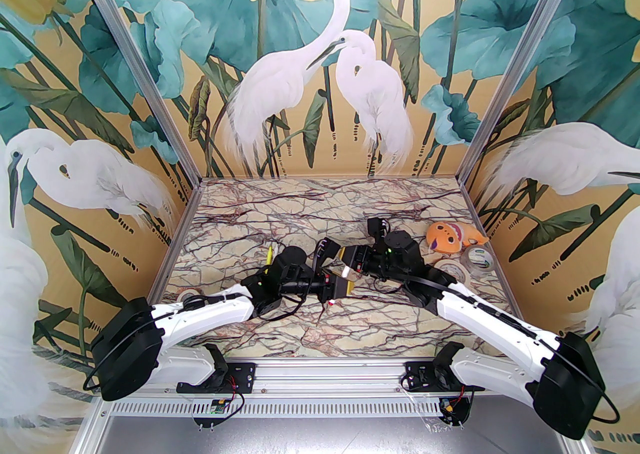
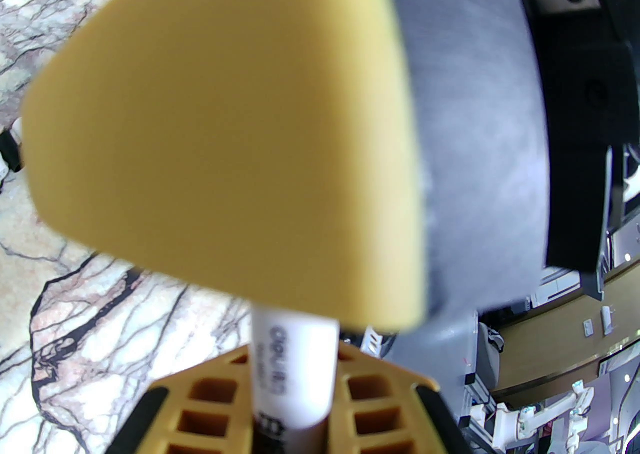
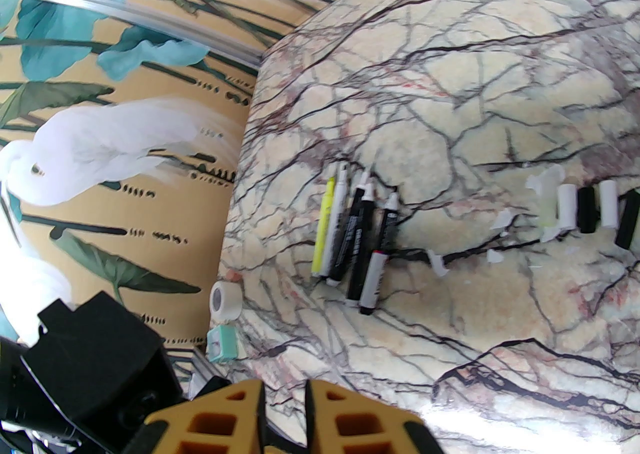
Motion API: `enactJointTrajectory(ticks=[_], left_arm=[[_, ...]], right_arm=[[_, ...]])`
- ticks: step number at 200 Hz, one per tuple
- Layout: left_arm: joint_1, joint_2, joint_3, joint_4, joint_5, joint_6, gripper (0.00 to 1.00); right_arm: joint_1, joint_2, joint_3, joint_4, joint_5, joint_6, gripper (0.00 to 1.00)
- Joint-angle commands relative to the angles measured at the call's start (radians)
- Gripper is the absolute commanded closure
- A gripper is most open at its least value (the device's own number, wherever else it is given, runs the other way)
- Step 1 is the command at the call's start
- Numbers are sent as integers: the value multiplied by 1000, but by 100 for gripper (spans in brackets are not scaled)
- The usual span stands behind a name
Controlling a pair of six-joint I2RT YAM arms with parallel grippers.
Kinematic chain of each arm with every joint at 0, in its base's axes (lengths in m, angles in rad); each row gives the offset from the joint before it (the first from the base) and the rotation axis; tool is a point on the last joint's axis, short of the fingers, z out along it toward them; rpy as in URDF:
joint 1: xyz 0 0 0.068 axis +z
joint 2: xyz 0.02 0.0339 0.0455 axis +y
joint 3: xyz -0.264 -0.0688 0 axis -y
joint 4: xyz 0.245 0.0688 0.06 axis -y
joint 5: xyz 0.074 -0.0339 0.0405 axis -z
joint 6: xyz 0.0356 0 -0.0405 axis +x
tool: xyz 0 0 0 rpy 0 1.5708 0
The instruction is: Open the pen caps
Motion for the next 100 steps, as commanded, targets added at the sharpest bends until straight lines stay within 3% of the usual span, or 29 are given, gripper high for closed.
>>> enactJointTrajectory(ticks=[1, 28, 50, 100], left_arm=[[-7, -25, -11, 51, 143, -22, 92], [-8, -38, -10, 37, 132, -16, 92], [-10, -39, 8, -41, 74, 18, 92], [-72, -16, 77, -228, -111, 126, 93]], right_arm=[[-13, -15, 24, 170, -126, -39, 88], [-16, -30, 25, 215, -153, -61, 88], [-17, -41, 57, 137, -92, -60, 88], [-19, -55, 141, -174, 251, -52, 90]])
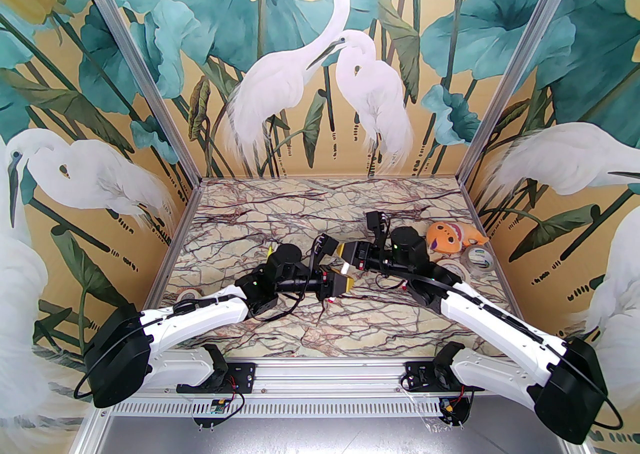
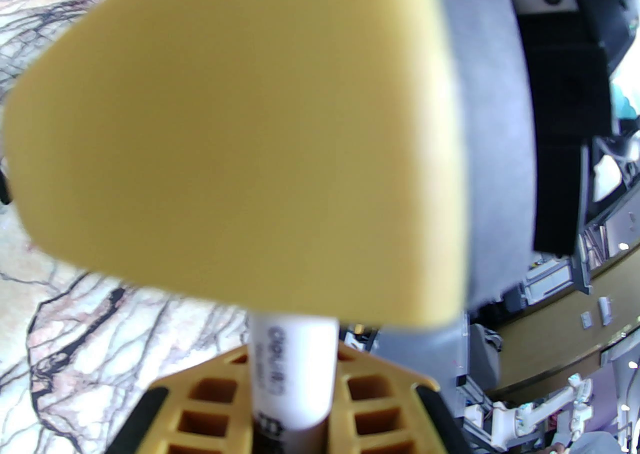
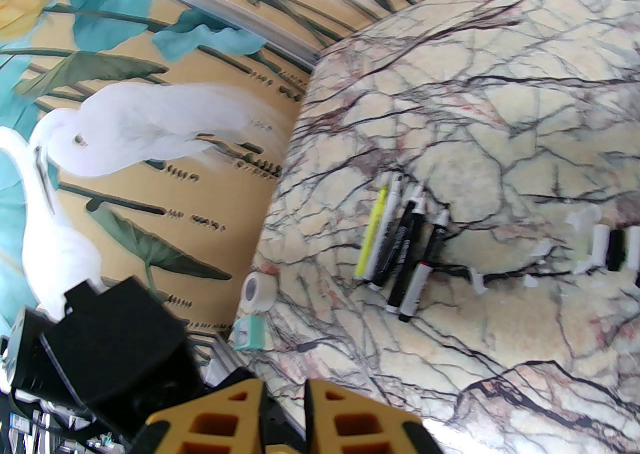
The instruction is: Open the pen caps
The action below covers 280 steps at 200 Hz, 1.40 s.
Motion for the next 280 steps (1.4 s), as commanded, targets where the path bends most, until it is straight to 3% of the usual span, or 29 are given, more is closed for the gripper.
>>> enactJointTrajectory(ticks=[1, 55, 84, 110, 138, 163, 198, 223, 245, 280], left_arm=[[-50, 19, 28, -171, -59, 87, 93], [-123, 103, 88, -227, -79, 143, 93], [-132, 125, 99, -214, -4, 141, 93], [-124, 122, 51, -69, 101, 56, 93], [-118, 89, 16, -2, 99, 16, 93], [-98, 71, -11, 66, 120, -33, 93], [-80, 29, -40, 52, 48, -37, 93], [-43, -36, -82, 38, -5, -52, 94], [-20, -100, -103, -31, -75, -46, 93], [-1, -184, -119, -155, -174, -18, 93]], right_arm=[[-14, -26, 70, -94, 235, -1, 90], [-46, -30, 101, -154, 305, 37, 91], [-85, -50, 97, -167, 293, 42, 92], [-138, -83, 20, -7, 151, 27, 90], [-210, -98, -59, 161, -36, 30, 89], [-229, -111, -92, 225, -99, 10, 89], [-230, -110, -60, 52, -32, -51, 89], [-234, -79, -15, -147, -17, -203, 88], [-276, -27, 14, -304, -9, -298, 87], [-357, 87, 26, -400, -33, -367, 86]])
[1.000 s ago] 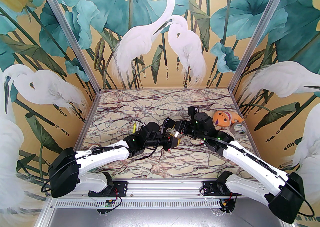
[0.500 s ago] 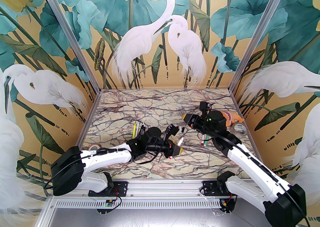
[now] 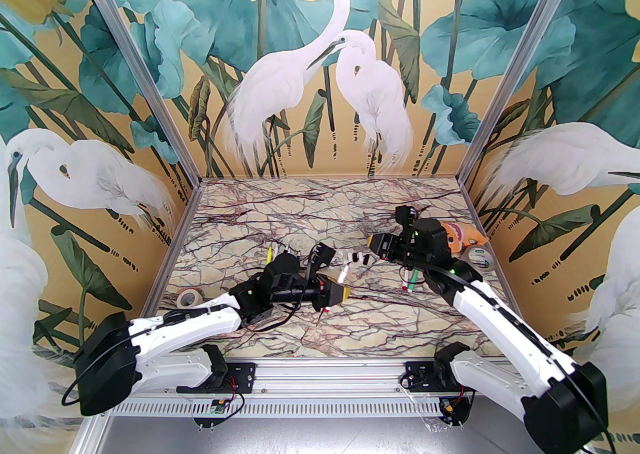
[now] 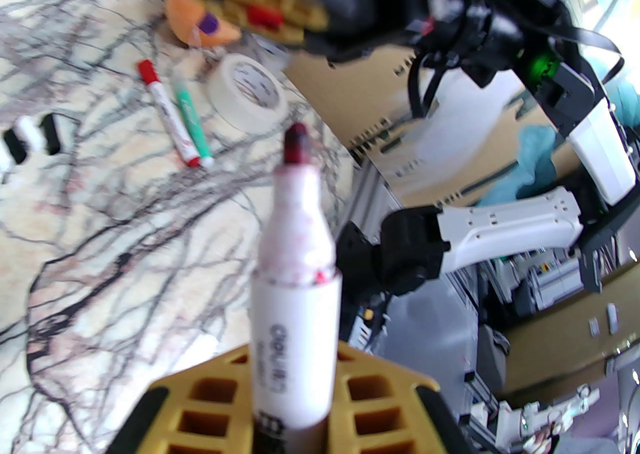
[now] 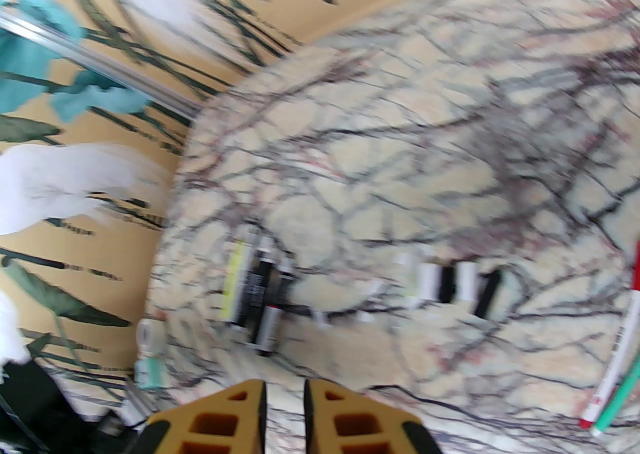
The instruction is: Open the pen caps
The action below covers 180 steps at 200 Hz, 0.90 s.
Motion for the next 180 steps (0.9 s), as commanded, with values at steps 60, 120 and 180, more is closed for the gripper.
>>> enactJointTrajectory(ticks=[60, 120, 180], left_arm=[[23, -105, -40, -180, -134, 32, 93], [23, -87, -44, -180, -132, 40, 92], [23, -70, -42, -180, -130, 45, 92]], right_arm=[[-125, 342, 125, -152, -71, -245, 85], [-145, 621, 250, -118, -115, -294, 85], [-144, 735, 276, -85, -133, -288, 85]])
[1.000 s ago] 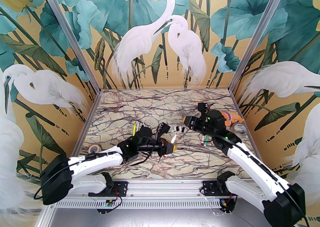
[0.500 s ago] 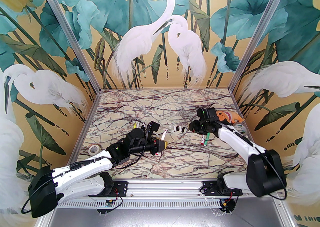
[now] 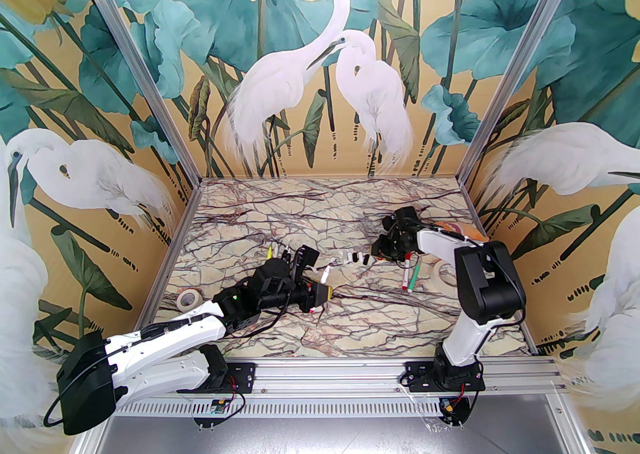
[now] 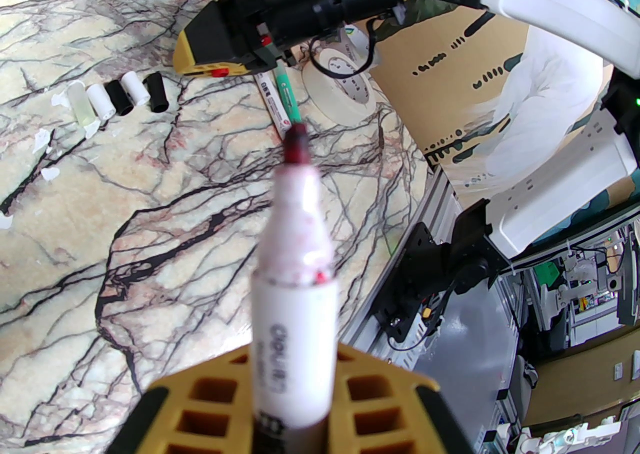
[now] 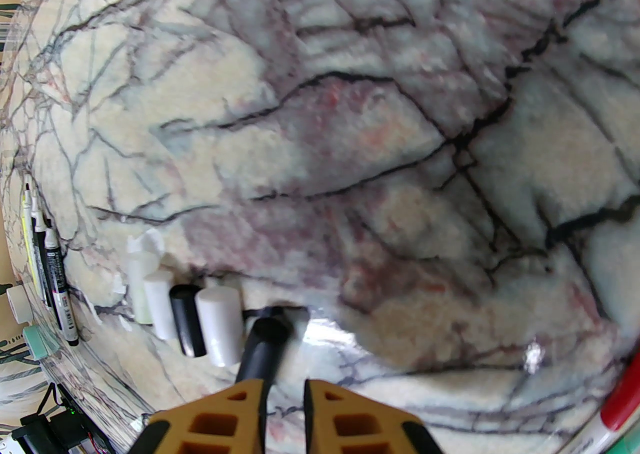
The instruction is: Open the pen caps
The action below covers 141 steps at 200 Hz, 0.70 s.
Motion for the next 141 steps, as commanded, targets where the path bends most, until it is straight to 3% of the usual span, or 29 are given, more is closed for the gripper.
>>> enactJointTrajectory(ticks=[1, 53, 141], left_arm=[[4, 17, -7, -12, -19, 24, 92], [4, 57, 15, -7, -6, 31, 92], [4, 89, 36, -10, 7, 32, 92]], right_arm=[[0, 17, 22, 27, -22, -15, 85], [1, 58, 32, 25, -23, -26, 82], [4, 65, 53, -19, 5, -54, 66]])
